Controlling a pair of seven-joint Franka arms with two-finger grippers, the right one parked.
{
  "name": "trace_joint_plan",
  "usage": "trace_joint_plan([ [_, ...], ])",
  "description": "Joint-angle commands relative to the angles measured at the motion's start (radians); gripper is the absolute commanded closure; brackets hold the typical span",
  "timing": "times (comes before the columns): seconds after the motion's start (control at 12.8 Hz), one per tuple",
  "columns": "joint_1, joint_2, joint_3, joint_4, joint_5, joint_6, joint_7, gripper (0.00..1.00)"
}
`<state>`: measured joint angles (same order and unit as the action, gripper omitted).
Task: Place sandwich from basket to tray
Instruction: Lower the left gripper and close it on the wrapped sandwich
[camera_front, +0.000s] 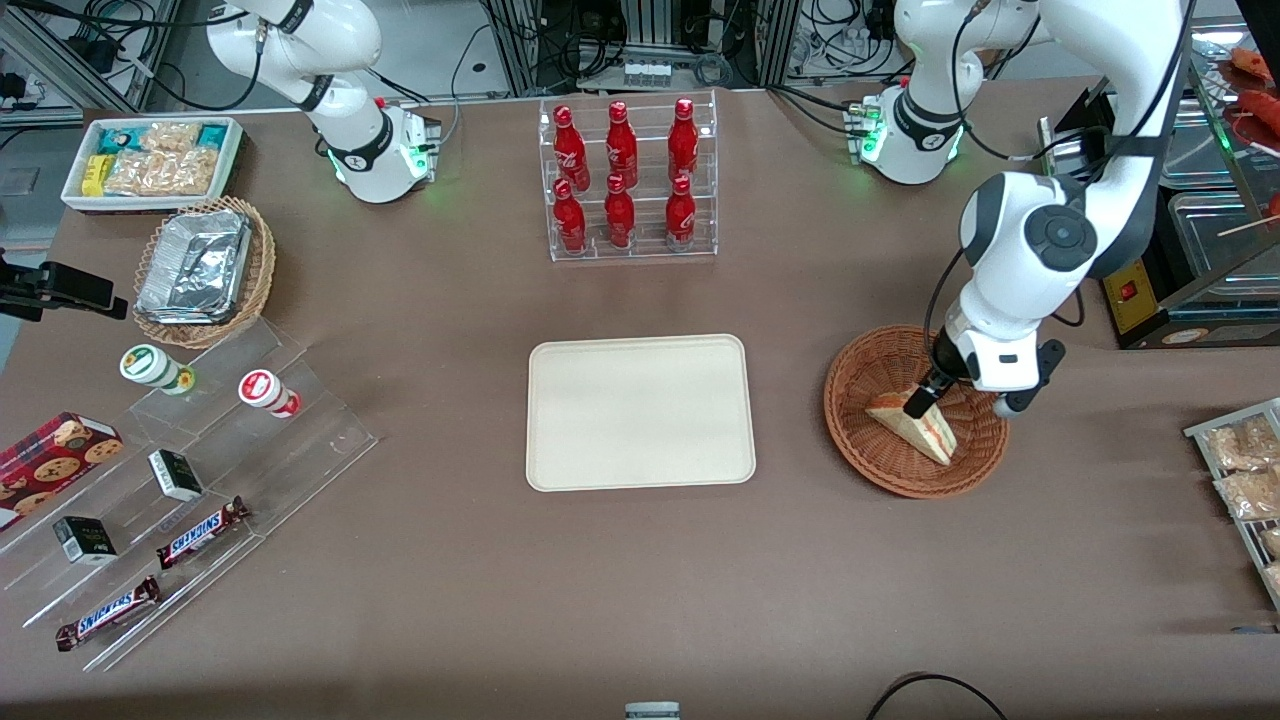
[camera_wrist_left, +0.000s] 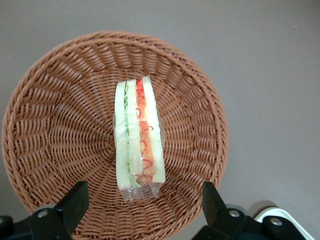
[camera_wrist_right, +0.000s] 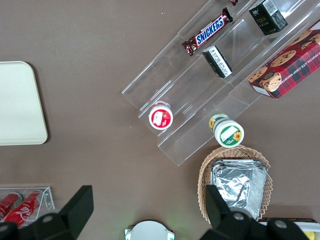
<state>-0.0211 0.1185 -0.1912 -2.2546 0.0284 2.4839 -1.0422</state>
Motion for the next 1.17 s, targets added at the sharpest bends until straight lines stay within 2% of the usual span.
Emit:
trace_joint_plan([
  [0.0,0.003,0.010,-0.001,-0.019,0.010,0.023,-0.019,0.00],
  [0.7,0.010,0.157,0.003,-0.013,0.019,0.204,-0.012,0.00],
  [0.78,0.010,0.161,0.004,-0.011,0.019,0.204,-0.010,0.21],
  [0.86,0.010,0.156,0.007,-0.008,0.019,0.202,-0.007,0.71],
  [0.94,0.010,0.153,0.009,-0.004,0.021,0.202,-0.006,1.00],
  [1.1,0.010,0.135,0.010,-0.002,0.045,0.190,-0.009,1.00],
])
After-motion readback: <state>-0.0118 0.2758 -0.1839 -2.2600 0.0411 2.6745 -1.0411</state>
